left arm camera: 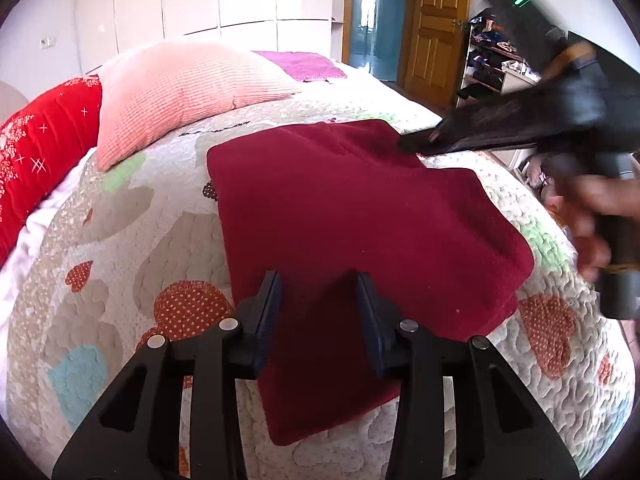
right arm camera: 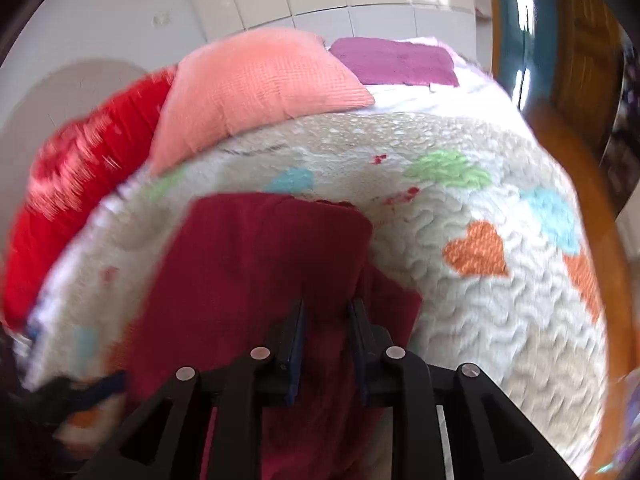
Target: Fold small clothes
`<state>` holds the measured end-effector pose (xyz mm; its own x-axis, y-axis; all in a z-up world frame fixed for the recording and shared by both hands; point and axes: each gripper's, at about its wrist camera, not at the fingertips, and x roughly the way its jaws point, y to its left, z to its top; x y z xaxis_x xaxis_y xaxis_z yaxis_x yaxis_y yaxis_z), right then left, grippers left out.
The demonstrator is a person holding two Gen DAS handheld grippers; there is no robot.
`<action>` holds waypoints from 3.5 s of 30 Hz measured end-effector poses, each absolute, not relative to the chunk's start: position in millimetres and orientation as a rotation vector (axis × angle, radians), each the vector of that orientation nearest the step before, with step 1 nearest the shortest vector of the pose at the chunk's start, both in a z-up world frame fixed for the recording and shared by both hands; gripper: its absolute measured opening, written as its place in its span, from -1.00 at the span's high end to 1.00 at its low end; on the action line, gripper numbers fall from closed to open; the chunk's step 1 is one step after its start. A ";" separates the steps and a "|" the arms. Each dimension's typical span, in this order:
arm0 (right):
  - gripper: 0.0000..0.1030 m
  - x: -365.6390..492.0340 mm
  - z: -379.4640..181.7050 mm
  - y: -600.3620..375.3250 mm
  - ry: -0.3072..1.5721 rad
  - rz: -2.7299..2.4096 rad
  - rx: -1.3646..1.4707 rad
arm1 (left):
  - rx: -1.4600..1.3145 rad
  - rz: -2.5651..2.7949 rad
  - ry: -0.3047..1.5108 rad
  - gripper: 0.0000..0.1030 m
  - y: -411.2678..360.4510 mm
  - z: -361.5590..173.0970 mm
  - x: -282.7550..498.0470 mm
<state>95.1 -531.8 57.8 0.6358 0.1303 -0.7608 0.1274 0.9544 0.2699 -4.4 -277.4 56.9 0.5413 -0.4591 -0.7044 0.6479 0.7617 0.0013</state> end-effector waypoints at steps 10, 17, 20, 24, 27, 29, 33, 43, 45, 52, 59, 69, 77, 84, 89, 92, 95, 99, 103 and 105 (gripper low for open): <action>0.60 37.9 49.9 -479.1 0.922 0.070 0.245 | 0.245 -0.659 0.780 0.27 -274.9 57.2 -2.3; 0.65 26.7 14.6 -479.0 0.918 0.060 0.300 | 0.266 -0.634 0.796 0.26 -278.0 57.2 -5.5; 0.64 21.1 25.7 -483.5 0.922 0.073 0.342 | 0.247 -0.629 0.815 0.26 -273.7 60.7 -4.1; 0.62 2.9 59.6 -483.5 0.826 0.060 0.334 | 0.220 -0.607 0.827 0.26 -267.5 63.6 -0.5; 0.60 -0.1 74.5 -480.9 0.787 0.036 0.314 | 0.185 -0.594 0.840 0.26 -263.3 64.2 4.1; 0.60 5.3 74.4 -480.2 0.792 -0.005 0.294 | 0.162 -0.588 0.849 0.26 -261.3 64.0 6.4; 0.60 21.1 57.5 -488.0 0.820 -0.078 0.310 | 0.124 -0.592 0.872 0.23 -260.3 60.1 14.3; -0.02 21.7 20.7 -525.4 0.828 -0.032 0.483 | -0.042 -0.683 0.945 -0.33 -246.2 51.7 40.4; -0.24 18.8 20.8 -534.2 0.812 -0.038 0.519 | -0.102 -0.695 0.965 -0.35 -243.5 50.4 49.0; -0.56 39.8 -0.8 -550.8 0.826 0.009 0.633 | -0.135 -0.724 1.011 -0.61 -256.9 38.0 61.8; -0.26 58.5 -8.3 -532.0 0.826 0.080 0.640 | -0.146 -0.748 0.999 -0.25 -254.0 36.8 59.8; 0.10 5.5 42.4 -469.4 0.833 0.174 0.535 | -0.097 -0.777 0.981 -0.07 -173.9 75.3 -9.0; -0.09 -54.6 18.6 -412.5 0.935 0.199 0.512 | 0.030 -0.723 0.962 -0.13 -131.2 63.0 -70.7; -0.09 -84.3 72.2 -411.6 0.818 0.147 0.403 | 0.118 -0.629 0.894 -0.16 -139.0 75.8 -77.4; 0.06 -64.7 83.5 -374.8 0.820 0.125 0.192 | 0.146 -0.576 0.851 -0.16 -149.1 75.3 -72.7; 0.11 -46.6 63.5 -364.4 0.866 0.083 0.126 | 0.139 -0.566 0.870 -0.16 -155.0 70.9 -65.8; 0.12 -35.5 33.1 -358.9 0.933 0.047 0.078 | 0.120 -0.561 0.889 -0.16 -157.3 67.7 -63.4; 0.12 -47.6 34.5 -359.1 0.901 0.032 0.073 | 0.095 -0.537 0.875 -0.16 -156.5 69.5 -65.5; 0.13 -67.7 49.4 -359.2 0.880 0.041 0.095 | 0.078 -0.513 0.858 -0.16 -153.7 72.6 -68.2; 0.12 -84.5 55.8 -355.6 0.854 0.051 0.104 | 0.076 -0.501 0.849 -0.16 -152.3 74.0 -70.3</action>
<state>-84.5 -355.6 55.8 0.6562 0.0864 -0.7497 -0.0030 0.9937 0.1118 -70.3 -152.3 74.0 0.5522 -0.3936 -0.7350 0.4527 0.8818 -0.1320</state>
